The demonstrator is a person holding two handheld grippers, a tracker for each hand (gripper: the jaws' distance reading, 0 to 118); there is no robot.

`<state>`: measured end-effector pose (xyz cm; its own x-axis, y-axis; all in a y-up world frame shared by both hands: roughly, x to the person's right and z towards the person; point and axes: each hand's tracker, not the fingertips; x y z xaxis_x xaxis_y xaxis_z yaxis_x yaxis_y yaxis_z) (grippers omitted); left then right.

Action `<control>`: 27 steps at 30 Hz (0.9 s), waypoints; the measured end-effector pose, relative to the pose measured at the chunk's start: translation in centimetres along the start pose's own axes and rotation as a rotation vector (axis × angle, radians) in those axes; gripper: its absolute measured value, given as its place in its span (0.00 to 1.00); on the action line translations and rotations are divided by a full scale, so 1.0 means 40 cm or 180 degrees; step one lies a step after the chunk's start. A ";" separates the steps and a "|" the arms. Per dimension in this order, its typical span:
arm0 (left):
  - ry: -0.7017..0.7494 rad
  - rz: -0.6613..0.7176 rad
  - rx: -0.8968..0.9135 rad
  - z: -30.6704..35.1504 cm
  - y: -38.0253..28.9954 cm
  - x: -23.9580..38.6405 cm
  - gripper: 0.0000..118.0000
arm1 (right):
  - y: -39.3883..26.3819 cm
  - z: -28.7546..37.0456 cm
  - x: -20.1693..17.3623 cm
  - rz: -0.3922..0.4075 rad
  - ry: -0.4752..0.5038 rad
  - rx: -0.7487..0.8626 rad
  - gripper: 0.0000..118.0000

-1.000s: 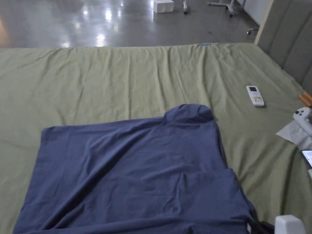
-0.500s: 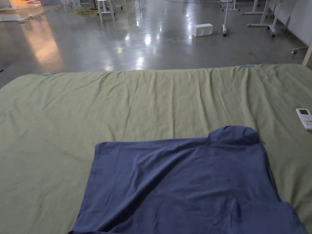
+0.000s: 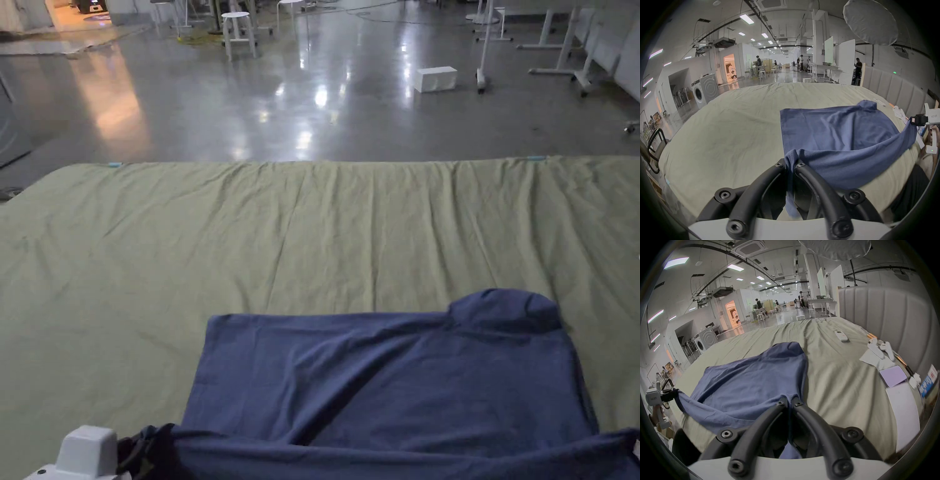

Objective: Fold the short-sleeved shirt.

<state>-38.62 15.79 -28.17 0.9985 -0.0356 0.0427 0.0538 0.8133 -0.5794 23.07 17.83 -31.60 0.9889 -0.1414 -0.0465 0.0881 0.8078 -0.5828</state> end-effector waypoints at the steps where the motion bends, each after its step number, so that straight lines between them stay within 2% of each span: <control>1: 0.0010 0.0047 -0.0026 -0.038 0.020 -0.008 0.07 | 0.029 -0.041 -0.002 -0.0022 -0.0005 -0.0013 0.03; 4: -0.0015 0.0233 -0.0172 -0.147 0.074 -0.025 0.07 | 0.095 -0.165 0.002 -0.0052 -0.0029 -0.0174 0.03; 9: 0.0028 0.0349 -0.0560 -0.314 0.100 -0.020 0.08 | 0.114 -0.319 -0.009 0.0092 -0.0154 -0.0596 0.03; 10: -0.0044 0.0394 -0.0643 -0.342 0.093 -0.021 0.18 | 0.107 -0.345 -0.007 0.0100 -0.0187 -0.0683 0.09; 11: -0.0128 0.0438 -0.0669 -0.357 0.084 -0.026 0.31 | 0.095 -0.359 -0.008 0.0090 -0.0240 -0.0803 0.22; 13: -0.0045 0.0499 -0.0714 -0.373 0.076 -0.027 0.55 | 0.074 -0.373 0.005 0.0025 -0.0235 -0.0927 0.57; 14: 0.0011 0.0499 -0.0741 -0.366 0.078 -0.030 0.57 | 0.067 -0.368 0.011 0.0047 -0.0228 -0.0885 0.57; 19: -0.0077 0.0233 -0.0066 -0.160 0.147 -0.029 0.59 | 0.082 -0.210 0.038 0.0449 -0.0281 -0.0145 0.60; 24: -0.0161 0.0222 0.0802 0.163 0.169 0.033 0.60 | 0.078 0.096 -0.033 0.0211 0.0027 0.0689 0.63; 25: -0.0105 0.0139 0.0962 0.221 0.166 0.059 0.60 | 0.065 0.149 -0.051 0.0159 0.0065 0.0806 0.68; 27: -0.0051 -0.0159 0.1181 0.313 0.160 0.111 0.60 | 0.034 0.243 -0.106 0.0189 -0.0018 0.1028 0.71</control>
<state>-34.00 28.11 -21.50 0.9942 -0.0738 0.0777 0.0906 0.9660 -0.2419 20.18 25.10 -24.30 0.9940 -0.0863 -0.0677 0.0630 0.9544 -0.2917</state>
